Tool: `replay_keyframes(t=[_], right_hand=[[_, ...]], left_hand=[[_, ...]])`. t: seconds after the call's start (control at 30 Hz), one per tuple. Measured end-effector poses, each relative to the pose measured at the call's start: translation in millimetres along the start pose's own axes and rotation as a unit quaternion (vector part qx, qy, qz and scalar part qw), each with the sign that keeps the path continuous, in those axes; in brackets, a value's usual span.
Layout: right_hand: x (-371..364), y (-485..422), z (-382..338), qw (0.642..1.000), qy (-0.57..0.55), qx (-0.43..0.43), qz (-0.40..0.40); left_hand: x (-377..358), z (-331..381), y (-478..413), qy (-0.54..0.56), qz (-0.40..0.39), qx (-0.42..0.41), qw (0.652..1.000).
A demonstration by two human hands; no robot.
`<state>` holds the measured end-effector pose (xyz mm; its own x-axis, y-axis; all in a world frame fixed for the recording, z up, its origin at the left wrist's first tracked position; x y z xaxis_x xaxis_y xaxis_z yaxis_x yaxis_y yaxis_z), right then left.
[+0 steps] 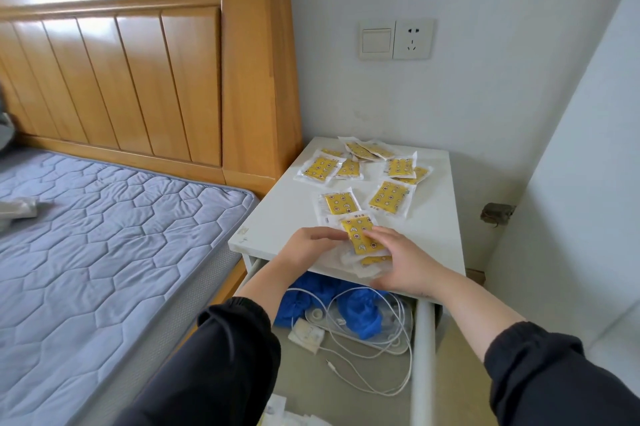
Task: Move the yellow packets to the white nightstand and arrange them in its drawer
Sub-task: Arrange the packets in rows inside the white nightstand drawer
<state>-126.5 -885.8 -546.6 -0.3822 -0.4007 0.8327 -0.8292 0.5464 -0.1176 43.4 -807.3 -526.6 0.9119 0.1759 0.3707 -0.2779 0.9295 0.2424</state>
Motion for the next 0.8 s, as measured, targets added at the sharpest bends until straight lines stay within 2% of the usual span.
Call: replay_keyframes(t=[0.1,0.23,0.3,0.37,0.43,0.47,0.57,0.63,0.7,0.8], right_hand=[[-4.0,13.3,-2.5,0.996,0.041,0.023,0.073],[0.7,23.0,-6.1,0.987,0.006,0.011,0.159],[1.9,25.9,-7.9,0.985,0.000,0.006,0.174],[-0.2,29.0,-10.5,0.986,0.019,0.015,0.163],[-2.4,33.0,-12.4,0.988,0.039,0.024,0.146],[-3.1,35.7,-13.3,0.989,0.046,0.025,0.139],[-4.8,44.6,-16.3,0.988,0.059,0.023,0.140],[-6.9,51.4,-18.0,0.986,0.060,0.017,0.152],[-7.5,57.3,-21.0,0.986,0.059,0.004,0.155],[-2.9,64.3,-26.3,0.988,0.040,-0.006,0.152]], left_hand=[[-0.5,-1.2,-0.7,-0.002,-0.001,0.014,1.000],[-4.3,-0.7,5.2,0.003,-0.009,0.024,1.000],[-5.0,-2.2,11.7,0.035,0.035,0.033,0.998],[0.0,-6.1,15.3,0.064,0.120,0.059,0.989],[4.4,-7.6,15.4,0.045,0.174,0.098,0.979],[4.2,-7.2,15.7,0.026,0.173,0.135,0.975],[-9.7,-10.0,27.3,-0.021,0.060,0.269,0.961],[-20.0,-12.5,35.9,0.002,-0.005,0.288,0.958],[-25.6,-13.0,41.6,0.101,-0.030,0.293,0.950],[-30.7,-8.2,42.2,0.250,-0.050,0.299,0.920]])
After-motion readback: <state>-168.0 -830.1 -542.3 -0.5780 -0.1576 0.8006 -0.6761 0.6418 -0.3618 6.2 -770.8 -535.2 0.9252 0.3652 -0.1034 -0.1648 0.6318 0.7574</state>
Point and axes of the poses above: each hand's wrist, its own y-axis away from the middle knuckle, its own x-axis out of the back of the hand, z = x × y, the point moved 4 cm from there along -y, towards the middle knuckle, and after that the axes turned 10 degrees about x, right-handed, at the moved point
